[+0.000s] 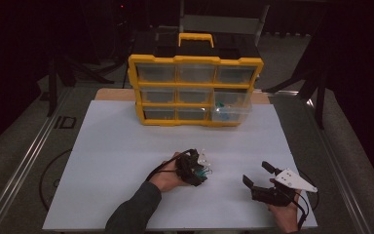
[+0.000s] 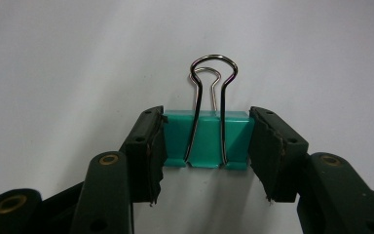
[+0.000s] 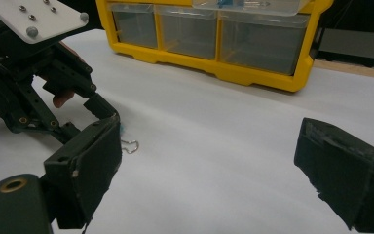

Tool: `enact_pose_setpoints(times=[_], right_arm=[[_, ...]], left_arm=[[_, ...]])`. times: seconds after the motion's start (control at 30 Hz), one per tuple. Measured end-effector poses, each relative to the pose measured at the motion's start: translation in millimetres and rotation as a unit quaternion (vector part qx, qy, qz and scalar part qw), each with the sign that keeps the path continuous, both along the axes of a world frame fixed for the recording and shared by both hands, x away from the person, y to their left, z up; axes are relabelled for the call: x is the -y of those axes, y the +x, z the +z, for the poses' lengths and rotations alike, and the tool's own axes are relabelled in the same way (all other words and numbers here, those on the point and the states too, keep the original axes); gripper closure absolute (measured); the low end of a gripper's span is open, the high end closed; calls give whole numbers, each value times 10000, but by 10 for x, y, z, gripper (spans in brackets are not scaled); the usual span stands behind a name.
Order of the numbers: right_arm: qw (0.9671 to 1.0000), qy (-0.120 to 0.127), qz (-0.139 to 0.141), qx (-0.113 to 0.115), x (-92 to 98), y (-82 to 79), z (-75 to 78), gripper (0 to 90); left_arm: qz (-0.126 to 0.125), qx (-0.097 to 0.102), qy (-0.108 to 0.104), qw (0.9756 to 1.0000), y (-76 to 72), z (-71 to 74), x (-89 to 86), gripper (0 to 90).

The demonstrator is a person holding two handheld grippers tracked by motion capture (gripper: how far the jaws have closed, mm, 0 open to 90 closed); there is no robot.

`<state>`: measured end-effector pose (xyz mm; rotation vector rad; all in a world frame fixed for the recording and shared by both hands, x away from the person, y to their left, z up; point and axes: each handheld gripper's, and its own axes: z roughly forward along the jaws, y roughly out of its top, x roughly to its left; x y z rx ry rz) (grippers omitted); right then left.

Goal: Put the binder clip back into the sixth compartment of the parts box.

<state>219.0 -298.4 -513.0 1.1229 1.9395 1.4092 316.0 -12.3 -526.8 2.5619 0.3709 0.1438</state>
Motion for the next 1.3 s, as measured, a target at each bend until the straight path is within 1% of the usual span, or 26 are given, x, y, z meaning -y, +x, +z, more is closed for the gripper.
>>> enact_pose_setpoints(times=[0.1,0.23,0.33,0.43,0.53,0.67,0.8,0.93,1.07,1.17,1.3], right_arm=[[10000,0,7,5,-2,-1,-1,101],[10000,4,15,4,-5,-1,-2,101],[10000,7,6,4,-4,-2,-1,101],[10000,11,6,6,-4,-1,-3,101],[10000,14,-1,4,-4,-1,-4,101],[10000,24,-16,12,3,-5,-4,101],[10000,25,-12,19,8,-6,-4,101],[10000,16,-14,20,9,-6,-5,100],[10000,13,-17,15,8,-8,-5,101],[10000,8,-29,-4,4,-7,-7,101],[10000,12,-27,1,6,-9,-7,101]], left_arm=[[43,-14,-72,10000,1,21,-9,500],[82,11,-103,9999,13,63,-39,500],[168,-6,-168,9997,26,101,-71,500],[223,24,-230,9995,49,148,-108,500],[317,15,-326,9990,71,194,-147,500],[440,35,-404,9982,114,282,-207,500],[598,67,-550,9967,162,407,-265,500],[688,150,-617,9956,212,545,-316,500],[829,215,-737,9936,276,692,-373,500],[904,159,-932,9914,331,802,-412,500],[984,227,-1032,9895,394,950,-436,500]])
